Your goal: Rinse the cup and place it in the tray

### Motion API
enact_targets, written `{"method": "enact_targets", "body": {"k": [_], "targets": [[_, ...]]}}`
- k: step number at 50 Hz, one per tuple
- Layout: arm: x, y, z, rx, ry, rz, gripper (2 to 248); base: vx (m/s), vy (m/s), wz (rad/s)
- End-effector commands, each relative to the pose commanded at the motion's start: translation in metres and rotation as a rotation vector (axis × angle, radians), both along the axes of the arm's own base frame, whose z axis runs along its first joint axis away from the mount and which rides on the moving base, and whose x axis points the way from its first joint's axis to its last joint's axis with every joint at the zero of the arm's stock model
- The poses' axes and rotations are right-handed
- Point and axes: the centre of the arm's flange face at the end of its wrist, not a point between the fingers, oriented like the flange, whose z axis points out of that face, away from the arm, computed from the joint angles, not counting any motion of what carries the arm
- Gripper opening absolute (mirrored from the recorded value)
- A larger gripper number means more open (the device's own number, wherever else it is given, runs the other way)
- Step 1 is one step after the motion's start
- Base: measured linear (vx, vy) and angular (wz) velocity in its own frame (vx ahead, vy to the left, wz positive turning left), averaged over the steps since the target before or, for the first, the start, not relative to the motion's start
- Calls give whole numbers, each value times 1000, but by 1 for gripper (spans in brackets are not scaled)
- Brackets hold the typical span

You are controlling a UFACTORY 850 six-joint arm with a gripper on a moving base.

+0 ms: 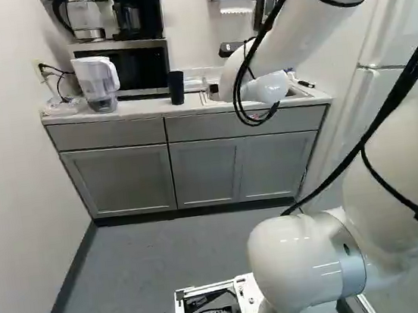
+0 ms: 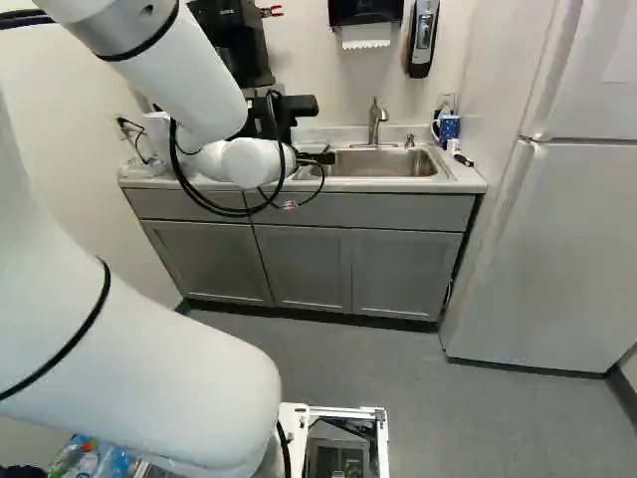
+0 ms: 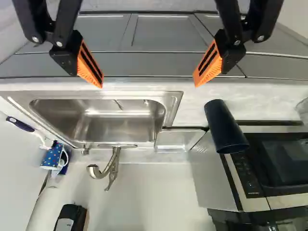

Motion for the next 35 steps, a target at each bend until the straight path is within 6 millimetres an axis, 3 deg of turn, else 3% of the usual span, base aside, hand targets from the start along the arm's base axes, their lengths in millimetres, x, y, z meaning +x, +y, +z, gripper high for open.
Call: {"method": "enact_targets", "body": {"k": [35], "targets": [[17,-2,34,-2,-25,-1,247,0,0,0]]}}
